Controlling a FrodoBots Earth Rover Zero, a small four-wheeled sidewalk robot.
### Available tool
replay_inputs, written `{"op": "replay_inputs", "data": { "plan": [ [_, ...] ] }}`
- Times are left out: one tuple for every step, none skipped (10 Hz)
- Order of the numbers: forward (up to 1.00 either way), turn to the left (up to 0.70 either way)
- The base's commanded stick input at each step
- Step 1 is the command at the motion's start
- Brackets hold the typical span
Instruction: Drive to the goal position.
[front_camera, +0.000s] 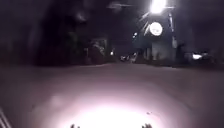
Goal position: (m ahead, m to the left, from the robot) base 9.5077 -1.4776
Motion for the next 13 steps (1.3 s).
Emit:
{"op": "replay_inputs", "data": {
  "plan": [
    [0.7,0.0],
    [0.7,0.0],
    [0.7,0.0],
    [0.7,0.0],
    [0.7,0.0],
    [0.7,0.0],
    [0.7,0.0],
    [0.7,0.0],
    [0.7,0.0],
    [0.7,0.0],
    [0.7,0.0],
    [0.7,0.0],
    [0.7,0.0]
  ]
}}
